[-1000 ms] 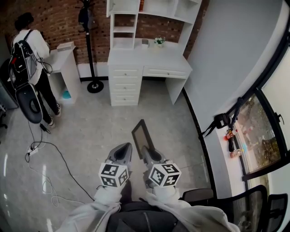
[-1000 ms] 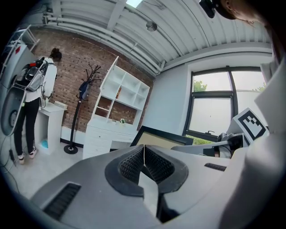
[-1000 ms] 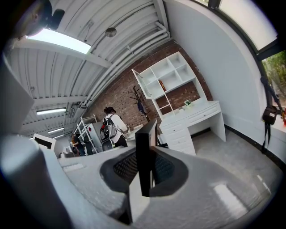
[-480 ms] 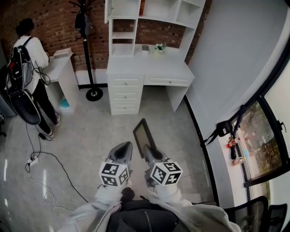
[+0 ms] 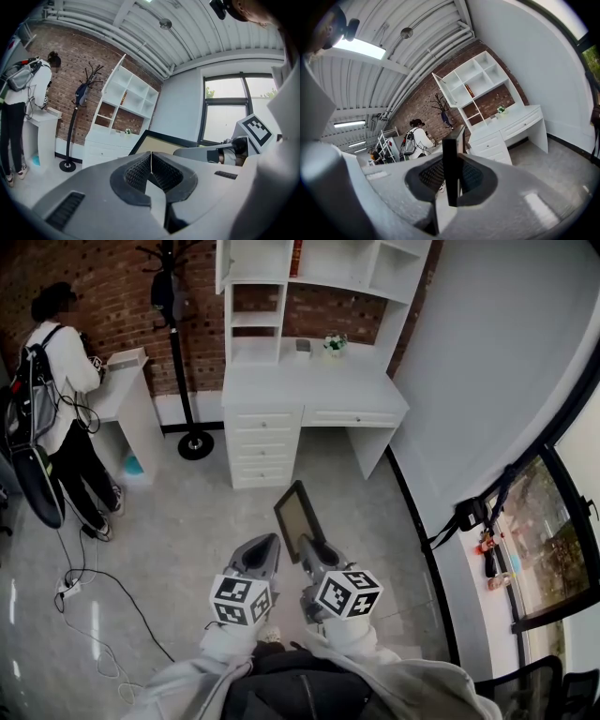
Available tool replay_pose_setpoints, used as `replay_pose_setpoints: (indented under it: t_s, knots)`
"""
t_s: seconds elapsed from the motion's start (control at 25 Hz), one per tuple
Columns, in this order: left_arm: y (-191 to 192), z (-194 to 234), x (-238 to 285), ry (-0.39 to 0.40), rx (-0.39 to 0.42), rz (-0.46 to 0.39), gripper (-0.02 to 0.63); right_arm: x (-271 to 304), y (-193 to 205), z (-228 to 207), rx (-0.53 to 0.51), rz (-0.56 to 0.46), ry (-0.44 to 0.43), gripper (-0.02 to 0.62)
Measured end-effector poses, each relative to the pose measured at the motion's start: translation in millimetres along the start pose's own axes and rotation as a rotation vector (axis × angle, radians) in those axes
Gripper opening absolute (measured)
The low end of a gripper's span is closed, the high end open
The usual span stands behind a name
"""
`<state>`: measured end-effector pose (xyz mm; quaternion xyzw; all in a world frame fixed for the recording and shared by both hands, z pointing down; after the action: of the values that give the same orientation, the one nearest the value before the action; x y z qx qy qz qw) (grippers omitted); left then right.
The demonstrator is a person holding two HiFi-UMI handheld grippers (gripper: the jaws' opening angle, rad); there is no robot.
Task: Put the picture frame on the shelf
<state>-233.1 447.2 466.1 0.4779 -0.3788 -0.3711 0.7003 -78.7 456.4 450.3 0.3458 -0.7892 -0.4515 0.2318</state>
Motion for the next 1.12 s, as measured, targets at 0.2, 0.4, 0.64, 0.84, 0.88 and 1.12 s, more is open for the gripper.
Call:
replay_pose_setpoints:
  t_s: [0.2,0.4,0.64,0.84,0.88,1.12]
  knots:
    - [1.5,17.5,19.1,0.017,0.01,0.002,0.006,23.7,3.9,-12.7,0.023,-0.012,0.004,0.044]
    - [9.0,29.5,30.3,0.023,0.007,0.021,0.006,34.3,9.2,-20.1,0.033,-0.022,0.02,0.045]
    - [8.4,36.4,37.6,0.02,-0.011,0.046,0.006,36.8,6.6,-27.0,0.055,-0.007,0.049,0.046]
    - [10.6,38.8,44.0,0.023,-0.011,0.056,0.006,40.1,5.2,-32.1,0.054,-0.018,0.06,0.046]
    - [11.9,40.0,46.4,0.025,-0.011,0.06,0.006,42.4,6.2,-34.3,0.056,-0.016,0.061,0.046]
    - [11.8,43.9,69.7,0.029,-0.006,0.079,0.006,57.8,3.4,-54.3,0.087,-0.005,0.061,0.046]
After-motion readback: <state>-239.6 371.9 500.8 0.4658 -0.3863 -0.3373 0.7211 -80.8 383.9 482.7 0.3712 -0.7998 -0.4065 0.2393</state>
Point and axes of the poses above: the fingertips, and each gripper's own axes: x forward along the fingers, z to its left, y out of its underside, the point moved 8 cm from there along -x, backward along the fingers, and after that the axes turned 13 degrees about -y, right-handed, at the moved point
